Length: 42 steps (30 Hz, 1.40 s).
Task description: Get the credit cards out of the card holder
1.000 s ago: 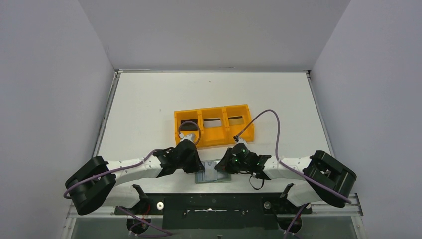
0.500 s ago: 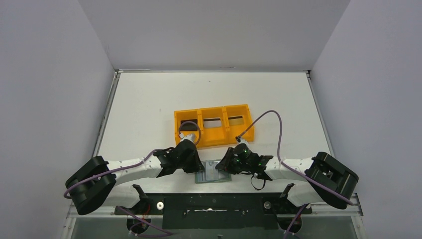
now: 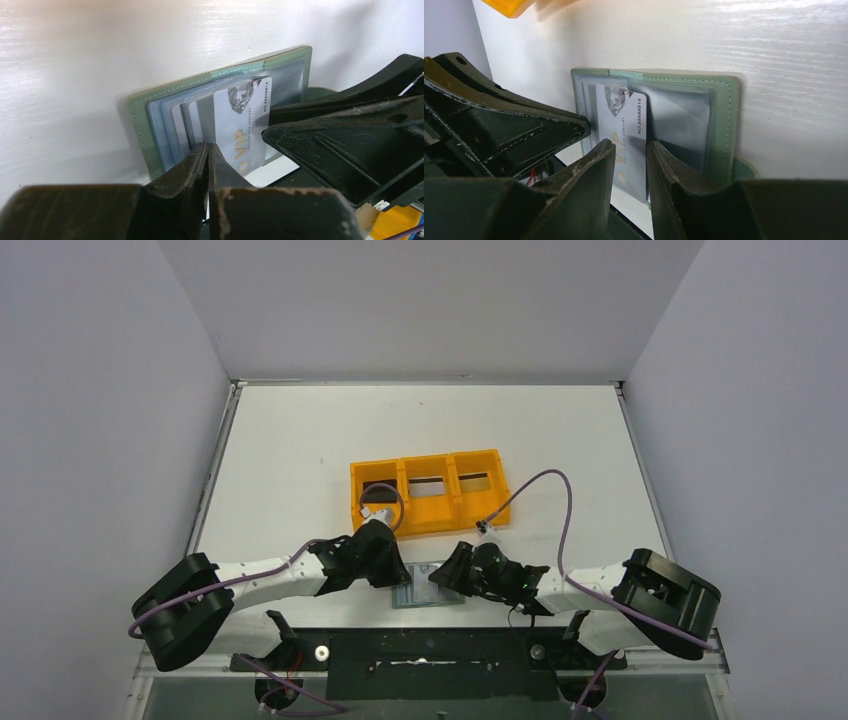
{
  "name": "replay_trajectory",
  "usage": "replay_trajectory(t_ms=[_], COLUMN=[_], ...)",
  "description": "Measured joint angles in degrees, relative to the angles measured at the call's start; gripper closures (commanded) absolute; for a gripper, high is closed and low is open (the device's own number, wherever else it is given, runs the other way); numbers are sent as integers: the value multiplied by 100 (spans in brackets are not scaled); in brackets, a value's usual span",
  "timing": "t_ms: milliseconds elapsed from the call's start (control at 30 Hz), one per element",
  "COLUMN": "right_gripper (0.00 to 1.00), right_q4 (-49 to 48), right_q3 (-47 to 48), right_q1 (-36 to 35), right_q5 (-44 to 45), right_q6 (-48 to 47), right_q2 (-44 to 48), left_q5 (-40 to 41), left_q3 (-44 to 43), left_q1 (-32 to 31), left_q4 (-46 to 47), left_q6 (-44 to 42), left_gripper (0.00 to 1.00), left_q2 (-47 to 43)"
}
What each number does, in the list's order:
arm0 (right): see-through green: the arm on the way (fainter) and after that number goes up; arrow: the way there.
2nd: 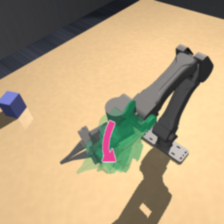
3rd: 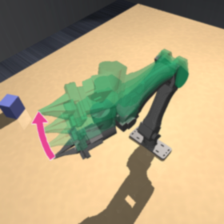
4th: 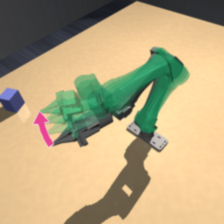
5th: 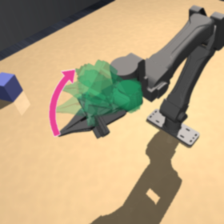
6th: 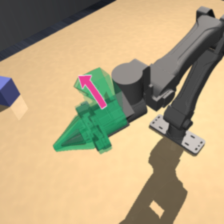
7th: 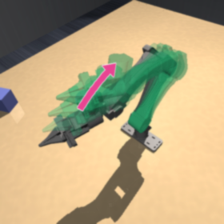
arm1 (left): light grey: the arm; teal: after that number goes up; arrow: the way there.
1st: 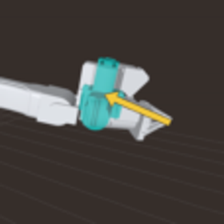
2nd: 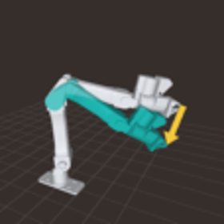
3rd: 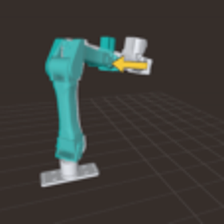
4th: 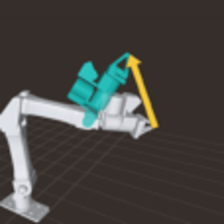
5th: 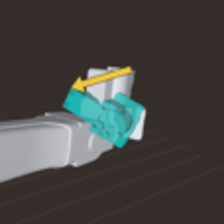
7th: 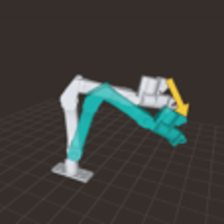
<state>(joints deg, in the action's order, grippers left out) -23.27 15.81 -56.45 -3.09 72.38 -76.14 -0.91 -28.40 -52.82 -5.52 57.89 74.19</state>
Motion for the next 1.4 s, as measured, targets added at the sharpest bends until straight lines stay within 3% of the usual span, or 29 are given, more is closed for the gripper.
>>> replay_trajectory(t_ms=[100, 233, 333, 667, 1000, 1233, 1400], right_gripper=[76, 93, 100, 100, 99, 98, 97], right_q4=[13, -229, -402, 96, -11, -4, 11], right_q3=[4, -98, -236, -374, -402, -393, -391], right_q1=[-24, -24, -22, 216, 289, 289, 289], right_q5=[28, 24, 28, 31, -44, -39, -35], right_q6=[22, 57, 133, 28, 66, 107, 153], right_q2=[-15, -138, -140, 553, 330, 317, 317], left_q5=[0, 0, -2, -2, 120, 162, -201], left_q3=[0, -15, -48, -46, -234, -483, -542], left_q1=[0, 0, 0, 2, -22, -170, -216], left_q4=[0, -15, -59, -59, -520, -629, -109], left_q6=[2, -2, -2, 17, -35, -122, -168], left_gripper=[98, 98, 98, 96, 61, 60, 68], left_q2=[-2, 9, 28, 24, -146, -422, -118])
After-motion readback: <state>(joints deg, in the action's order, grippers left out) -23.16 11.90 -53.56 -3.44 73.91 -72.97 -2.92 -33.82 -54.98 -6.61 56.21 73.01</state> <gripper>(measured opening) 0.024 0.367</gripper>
